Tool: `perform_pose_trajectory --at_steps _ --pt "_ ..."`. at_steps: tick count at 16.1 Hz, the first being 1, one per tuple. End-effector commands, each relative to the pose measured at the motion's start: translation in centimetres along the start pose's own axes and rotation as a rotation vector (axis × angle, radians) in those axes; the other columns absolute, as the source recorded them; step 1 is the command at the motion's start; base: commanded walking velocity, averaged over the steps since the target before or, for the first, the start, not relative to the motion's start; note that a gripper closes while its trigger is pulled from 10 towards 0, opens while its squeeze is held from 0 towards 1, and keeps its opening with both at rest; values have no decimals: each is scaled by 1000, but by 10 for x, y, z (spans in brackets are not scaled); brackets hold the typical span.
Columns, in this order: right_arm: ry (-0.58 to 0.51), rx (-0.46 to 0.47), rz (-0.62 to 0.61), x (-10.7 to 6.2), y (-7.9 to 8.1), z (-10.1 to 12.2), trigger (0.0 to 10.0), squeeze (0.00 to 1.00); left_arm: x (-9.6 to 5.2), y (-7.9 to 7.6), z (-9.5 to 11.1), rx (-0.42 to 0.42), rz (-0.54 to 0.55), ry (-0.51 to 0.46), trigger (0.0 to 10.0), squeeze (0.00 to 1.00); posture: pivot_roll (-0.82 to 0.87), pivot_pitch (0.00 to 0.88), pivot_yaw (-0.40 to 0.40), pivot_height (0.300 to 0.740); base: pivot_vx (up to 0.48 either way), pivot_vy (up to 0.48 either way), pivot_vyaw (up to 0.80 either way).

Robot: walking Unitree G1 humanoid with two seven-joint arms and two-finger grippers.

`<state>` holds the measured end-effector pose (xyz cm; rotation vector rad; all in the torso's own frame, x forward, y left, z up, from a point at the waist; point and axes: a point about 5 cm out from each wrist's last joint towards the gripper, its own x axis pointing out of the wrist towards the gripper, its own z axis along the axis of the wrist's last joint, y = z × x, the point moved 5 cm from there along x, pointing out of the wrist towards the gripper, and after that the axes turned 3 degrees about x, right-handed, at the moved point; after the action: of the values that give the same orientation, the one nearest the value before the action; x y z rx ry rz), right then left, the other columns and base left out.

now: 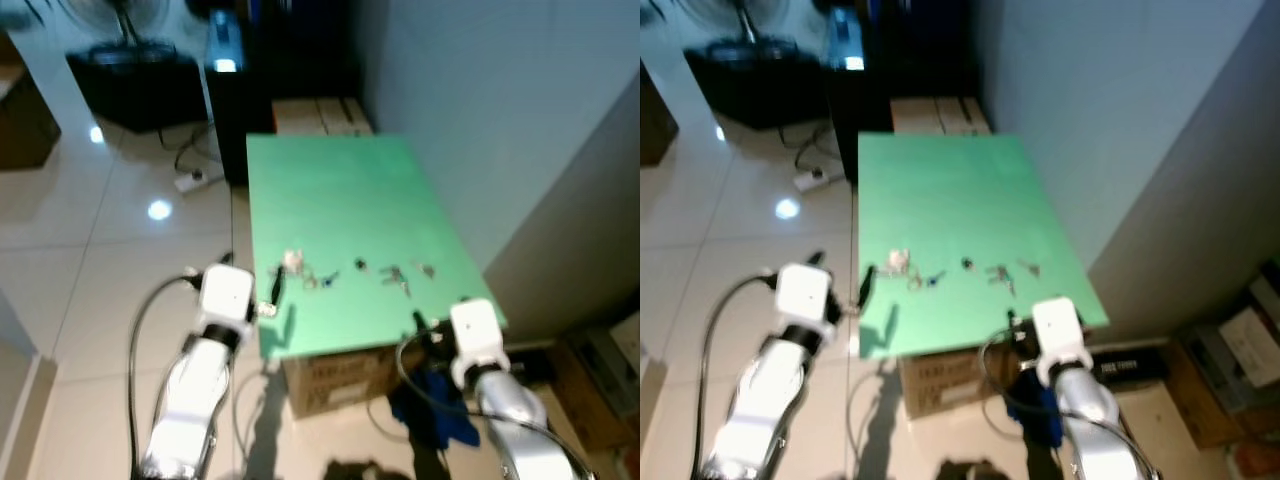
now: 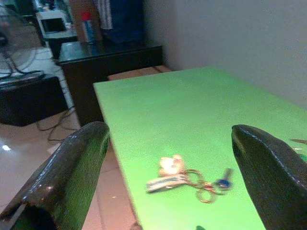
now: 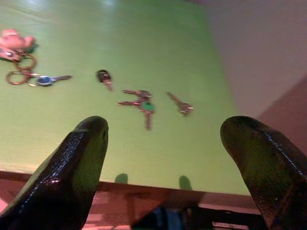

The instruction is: Hang keys on a hook

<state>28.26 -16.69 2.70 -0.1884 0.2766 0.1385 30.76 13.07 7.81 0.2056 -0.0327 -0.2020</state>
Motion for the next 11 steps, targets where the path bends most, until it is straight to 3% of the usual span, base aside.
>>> perform_pose_trajectory --at_steps 1,7,11 --pt "-16 -4 20 3 5 5 10000 0 -5 9 -5 13 34 20 10000 0 -124 56 -44 740 0 0 0" --pt "-31 14 35 6 4 11 10000 0 -8 4 1 27 11 -26 10000 0 -125 47 -52 740 0 0 0" --pt "-38 7 35 8 1 12 10000 0 -4 1 6 26 3 -44 10000 0 -126 42 -50 740 326 0 -714"
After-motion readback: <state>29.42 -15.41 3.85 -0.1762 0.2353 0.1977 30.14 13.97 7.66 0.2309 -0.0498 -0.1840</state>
